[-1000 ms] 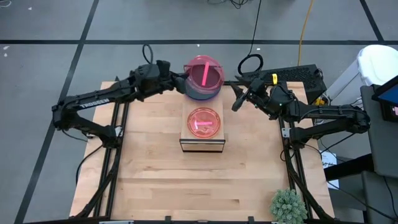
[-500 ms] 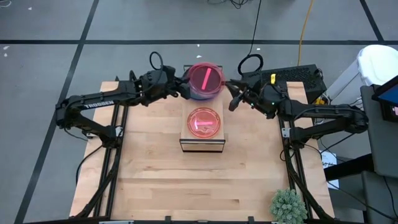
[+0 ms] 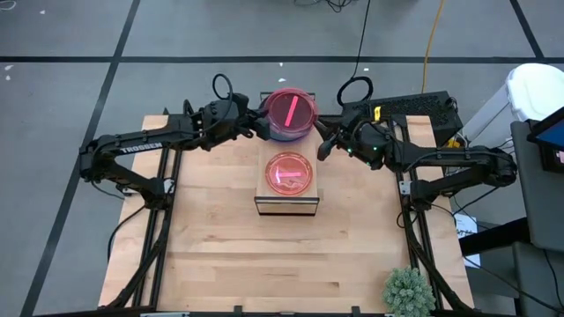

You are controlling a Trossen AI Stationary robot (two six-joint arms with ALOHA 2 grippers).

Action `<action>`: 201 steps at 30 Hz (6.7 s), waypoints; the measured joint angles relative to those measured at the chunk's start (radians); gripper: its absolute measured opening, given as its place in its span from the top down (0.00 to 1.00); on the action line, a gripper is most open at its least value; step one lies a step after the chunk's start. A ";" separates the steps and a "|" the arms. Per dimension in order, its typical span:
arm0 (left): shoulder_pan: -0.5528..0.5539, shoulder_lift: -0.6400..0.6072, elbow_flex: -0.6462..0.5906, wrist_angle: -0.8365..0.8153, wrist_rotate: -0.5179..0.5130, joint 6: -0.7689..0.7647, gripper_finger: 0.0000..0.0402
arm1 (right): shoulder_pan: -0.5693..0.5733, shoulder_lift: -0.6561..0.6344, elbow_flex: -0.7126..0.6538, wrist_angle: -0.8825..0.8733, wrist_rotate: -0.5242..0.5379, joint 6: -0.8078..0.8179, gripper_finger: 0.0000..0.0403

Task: Place and stack plates onto a shelf
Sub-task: Stack the pink plate on top of the other pink plate on the shelf, then return to Home Position

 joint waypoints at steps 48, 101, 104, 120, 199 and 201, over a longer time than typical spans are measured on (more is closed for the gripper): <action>-0.068 -0.017 0.001 0.029 0.047 -0.004 0.55 | -0.038 0.025 -0.001 -0.006 0.002 0.101 1.00; 0.005 -0.246 0.001 -0.269 0.332 0.128 0.37 | -0.037 -0.072 0.000 -0.418 -0.490 0.964 1.00; -0.010 -0.246 0.001 -0.274 0.380 0.131 0.39 | -0.037 -0.046 0.000 -0.400 -0.527 0.984 1.00; -0.045 -0.246 0.001 -0.287 0.459 0.153 0.81 | -0.041 0.023 0.000 -0.296 -0.689 1.075 1.00; -0.045 -0.246 0.001 -0.338 0.457 0.173 0.82 | -0.065 0.109 0.000 -0.432 -0.752 1.247 0.84; -0.045 -0.246 0.001 -0.338 0.457 0.173 0.82 | -0.065 0.100 -0.001 -0.459 -0.752 1.246 0.84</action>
